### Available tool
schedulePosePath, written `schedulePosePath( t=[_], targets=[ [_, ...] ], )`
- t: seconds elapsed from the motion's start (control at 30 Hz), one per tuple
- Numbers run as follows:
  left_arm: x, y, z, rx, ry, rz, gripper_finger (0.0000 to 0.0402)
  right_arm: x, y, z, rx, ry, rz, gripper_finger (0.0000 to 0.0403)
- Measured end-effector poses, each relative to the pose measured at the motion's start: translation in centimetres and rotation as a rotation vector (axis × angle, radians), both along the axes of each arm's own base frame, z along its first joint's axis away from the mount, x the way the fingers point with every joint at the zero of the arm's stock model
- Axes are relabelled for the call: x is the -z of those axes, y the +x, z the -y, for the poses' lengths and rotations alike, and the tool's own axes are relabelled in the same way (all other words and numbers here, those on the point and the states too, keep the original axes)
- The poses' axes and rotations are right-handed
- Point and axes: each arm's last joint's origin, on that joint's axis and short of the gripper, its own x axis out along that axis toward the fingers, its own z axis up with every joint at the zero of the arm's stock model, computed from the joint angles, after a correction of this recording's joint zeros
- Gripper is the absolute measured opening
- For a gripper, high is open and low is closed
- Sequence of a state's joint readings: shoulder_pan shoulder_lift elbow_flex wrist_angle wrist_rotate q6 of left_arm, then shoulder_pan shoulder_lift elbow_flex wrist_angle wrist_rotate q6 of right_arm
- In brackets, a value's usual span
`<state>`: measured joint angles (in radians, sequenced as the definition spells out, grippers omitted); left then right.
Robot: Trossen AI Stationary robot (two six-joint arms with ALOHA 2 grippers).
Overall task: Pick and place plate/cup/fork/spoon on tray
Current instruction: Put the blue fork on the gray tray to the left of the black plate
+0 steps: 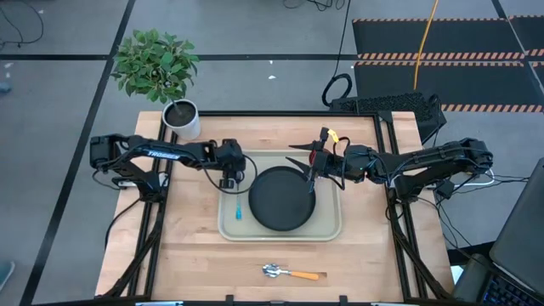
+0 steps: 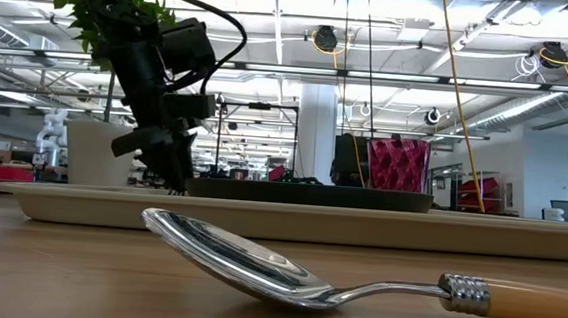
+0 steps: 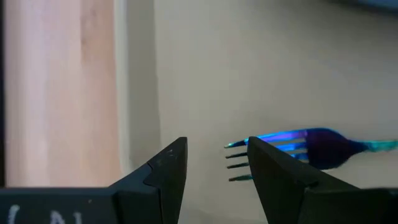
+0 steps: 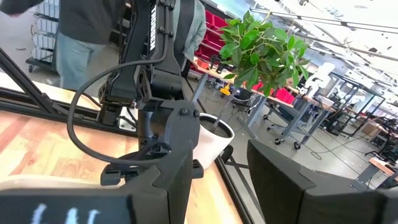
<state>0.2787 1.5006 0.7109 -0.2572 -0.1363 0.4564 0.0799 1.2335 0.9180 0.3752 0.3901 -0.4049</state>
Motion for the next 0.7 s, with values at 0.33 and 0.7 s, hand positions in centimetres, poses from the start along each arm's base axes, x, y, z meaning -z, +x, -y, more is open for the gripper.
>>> schedulePosePath(
  t=[0.33, 0.7],
  targets=[
    [-2.5, -0.4, 0.7, 0.000, 0.004, 0.109, 0.0172, 0.0, 0.0, 0.0, 0.000, 0.000, 0.000, 0.0148],
    [-2.1, -0.3, 5.3, 0.058, -0.216, 0.082, 0.0172, 0.0, 0.0, 0.0, -0.001, 0.000, 0.000, 0.0148]
  ],
)
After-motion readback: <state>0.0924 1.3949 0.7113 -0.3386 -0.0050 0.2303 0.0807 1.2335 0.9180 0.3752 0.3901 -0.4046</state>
